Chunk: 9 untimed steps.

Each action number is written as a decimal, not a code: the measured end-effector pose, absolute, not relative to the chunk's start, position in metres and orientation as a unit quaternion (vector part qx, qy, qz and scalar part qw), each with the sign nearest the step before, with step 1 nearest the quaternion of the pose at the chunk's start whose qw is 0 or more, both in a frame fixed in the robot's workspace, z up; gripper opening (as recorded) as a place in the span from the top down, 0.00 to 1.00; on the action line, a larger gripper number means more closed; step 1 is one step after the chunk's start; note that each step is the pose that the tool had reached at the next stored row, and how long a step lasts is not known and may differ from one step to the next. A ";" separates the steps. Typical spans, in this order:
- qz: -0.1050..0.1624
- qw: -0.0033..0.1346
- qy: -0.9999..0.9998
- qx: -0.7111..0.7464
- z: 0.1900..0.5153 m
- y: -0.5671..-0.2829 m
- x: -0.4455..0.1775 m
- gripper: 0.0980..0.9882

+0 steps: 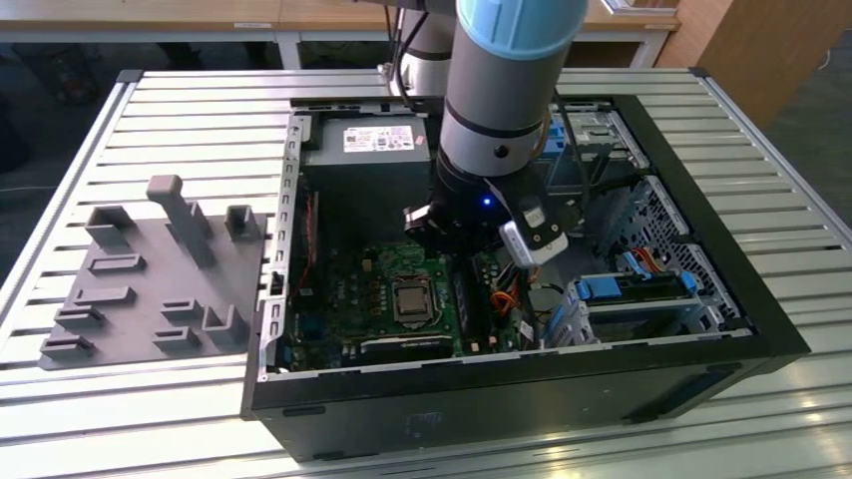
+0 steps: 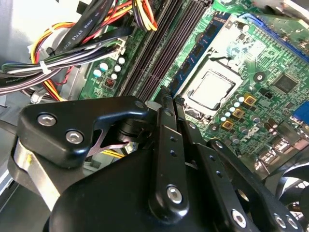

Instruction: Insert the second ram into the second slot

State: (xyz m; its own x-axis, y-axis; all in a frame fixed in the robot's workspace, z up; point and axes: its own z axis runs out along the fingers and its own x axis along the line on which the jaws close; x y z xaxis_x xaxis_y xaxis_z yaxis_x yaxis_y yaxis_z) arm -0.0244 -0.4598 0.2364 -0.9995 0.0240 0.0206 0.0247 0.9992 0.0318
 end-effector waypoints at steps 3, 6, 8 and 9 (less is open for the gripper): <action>-0.016 0.010 -1.000 -0.012 0.234 -0.460 -0.023 0.96; -0.017 0.010 -1.000 -0.012 0.232 -0.460 -0.021 0.96; -0.020 0.010 -1.000 -0.012 0.231 -0.460 -0.021 0.96; -0.022 0.010 -1.000 -0.012 0.231 -0.460 -0.020 0.96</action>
State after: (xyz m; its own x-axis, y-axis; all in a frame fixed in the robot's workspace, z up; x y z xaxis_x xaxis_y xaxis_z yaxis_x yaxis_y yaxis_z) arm -0.0204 -0.4597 0.2306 -0.9995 0.0241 0.0213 0.0250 0.9988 0.0432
